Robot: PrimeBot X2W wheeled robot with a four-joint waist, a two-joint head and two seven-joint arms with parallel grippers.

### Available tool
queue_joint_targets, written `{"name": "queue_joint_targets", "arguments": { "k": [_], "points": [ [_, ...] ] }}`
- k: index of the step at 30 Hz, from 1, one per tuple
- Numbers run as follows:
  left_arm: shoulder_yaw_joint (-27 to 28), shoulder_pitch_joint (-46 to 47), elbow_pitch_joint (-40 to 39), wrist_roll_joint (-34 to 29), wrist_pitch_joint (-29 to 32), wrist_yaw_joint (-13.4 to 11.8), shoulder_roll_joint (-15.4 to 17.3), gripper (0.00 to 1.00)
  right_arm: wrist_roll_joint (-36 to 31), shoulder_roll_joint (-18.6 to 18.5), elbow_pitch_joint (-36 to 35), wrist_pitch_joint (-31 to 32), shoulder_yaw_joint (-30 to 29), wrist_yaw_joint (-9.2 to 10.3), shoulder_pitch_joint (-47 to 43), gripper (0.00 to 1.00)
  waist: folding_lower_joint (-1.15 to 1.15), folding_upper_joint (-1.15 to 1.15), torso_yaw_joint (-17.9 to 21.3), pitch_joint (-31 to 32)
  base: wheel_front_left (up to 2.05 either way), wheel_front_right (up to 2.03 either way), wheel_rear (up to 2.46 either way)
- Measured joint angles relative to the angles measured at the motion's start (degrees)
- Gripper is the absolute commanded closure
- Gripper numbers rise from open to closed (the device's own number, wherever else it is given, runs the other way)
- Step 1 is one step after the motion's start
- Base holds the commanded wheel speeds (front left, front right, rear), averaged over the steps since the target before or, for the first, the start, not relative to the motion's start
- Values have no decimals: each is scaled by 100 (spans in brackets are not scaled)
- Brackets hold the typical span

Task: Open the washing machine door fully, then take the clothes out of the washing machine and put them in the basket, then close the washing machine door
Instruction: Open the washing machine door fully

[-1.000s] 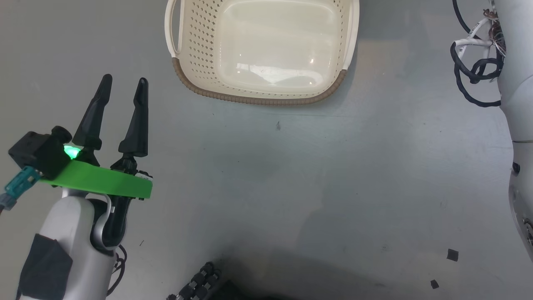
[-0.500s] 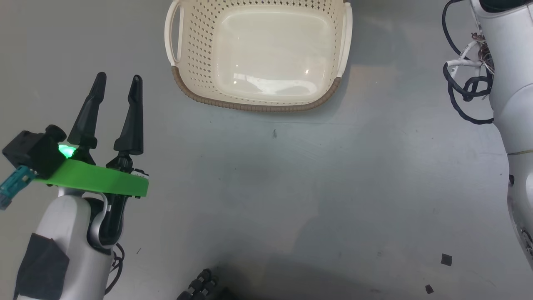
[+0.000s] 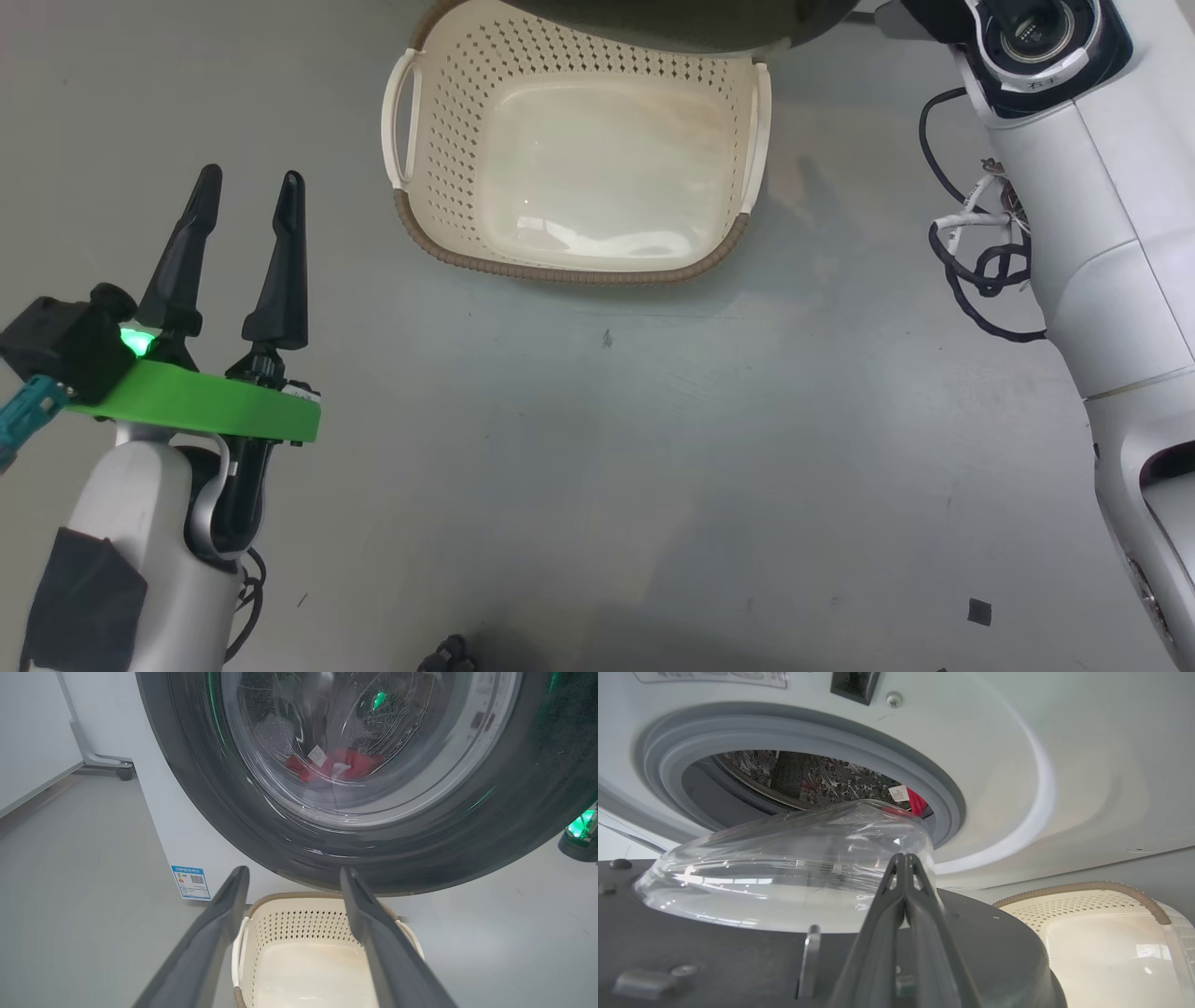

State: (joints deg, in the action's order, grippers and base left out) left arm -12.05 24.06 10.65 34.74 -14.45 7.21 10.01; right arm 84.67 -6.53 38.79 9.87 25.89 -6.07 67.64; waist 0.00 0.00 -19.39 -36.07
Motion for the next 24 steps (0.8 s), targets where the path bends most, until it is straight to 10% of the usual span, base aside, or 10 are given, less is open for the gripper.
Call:
{"name": "queue_joint_targets", "arguments": {
  "k": [24],
  "points": [
    [155,-352,77,-167,0,0,-12,0,996,152,59,1261,532,-42,-1211,100,0,0,81,817,0,0,0]
  ]
}}
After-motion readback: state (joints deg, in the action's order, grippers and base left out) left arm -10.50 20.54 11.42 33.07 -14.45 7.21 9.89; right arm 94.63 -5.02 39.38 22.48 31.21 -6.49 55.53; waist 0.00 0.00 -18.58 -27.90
